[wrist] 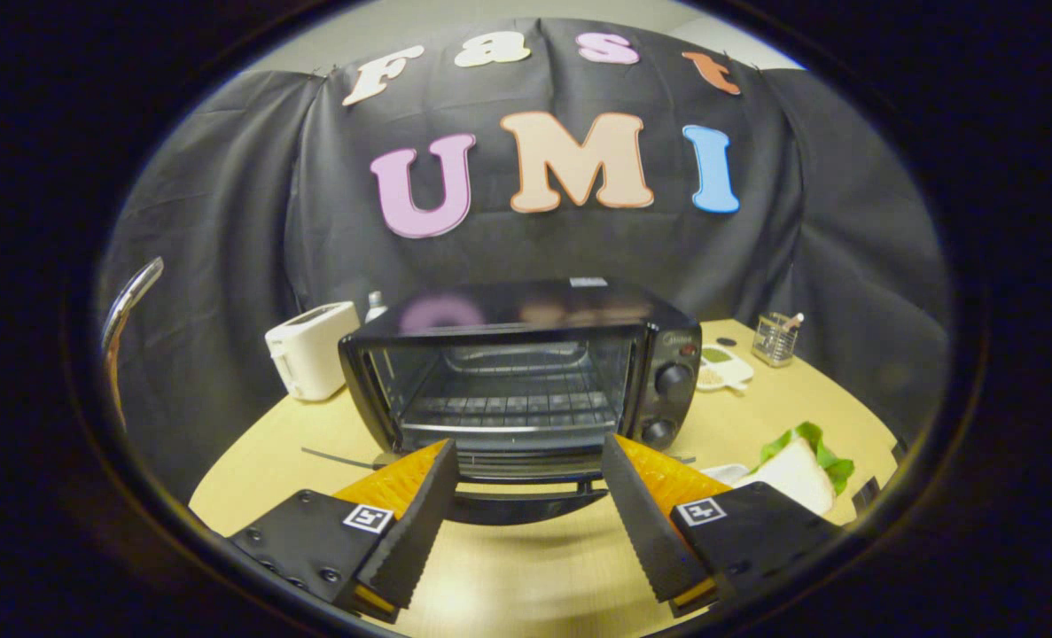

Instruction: Open the toaster oven, put the food inside, and close the toaster oven door.

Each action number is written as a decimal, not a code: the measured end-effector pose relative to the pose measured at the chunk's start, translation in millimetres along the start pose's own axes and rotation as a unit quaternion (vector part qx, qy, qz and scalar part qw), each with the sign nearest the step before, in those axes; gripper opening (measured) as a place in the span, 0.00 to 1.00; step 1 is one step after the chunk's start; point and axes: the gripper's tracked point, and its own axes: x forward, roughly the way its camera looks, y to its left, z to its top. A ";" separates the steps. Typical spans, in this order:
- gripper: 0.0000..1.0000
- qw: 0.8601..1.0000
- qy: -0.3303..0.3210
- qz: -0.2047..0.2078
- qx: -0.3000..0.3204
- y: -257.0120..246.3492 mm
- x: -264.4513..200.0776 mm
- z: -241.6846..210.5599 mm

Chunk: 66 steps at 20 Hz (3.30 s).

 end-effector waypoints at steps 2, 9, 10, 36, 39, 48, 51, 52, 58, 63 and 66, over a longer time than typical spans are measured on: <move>1.00 0.999 0.037 0.004 -0.001 -1.7 -3.2 -22.7; 0.99 0.983 0.183 -0.001 -0.004 -8.1 5.0 -114.7; 0.99 0.985 0.169 -0.002 -0.017 -8.6 11.1 -110.7; 0.98 0.990 0.124 0.031 0.057 -77.1 -11.9 21.8; 0.98 0.989 0.132 0.022 0.059 -130.9 -24.1 47.3; 0.98 0.967 0.242 0.027 0.067 -237.0 -23.5 9.4; 0.98 0.952 0.292 0.054 0.077 -240.9 -17.7 -22.6; 0.98 0.947 0.306 0.056 0.073 -245.3 -16.8 -33.1; 0.73 0.918 0.370 0.101 0.102 -240.6 -6.9 -67.0; 0.47 0.895 0.400 0.120 0.159 -221.8 -4.8 -70.7; 0.39 0.896 0.392 0.116 0.171 -223.3 -7.6 -61.9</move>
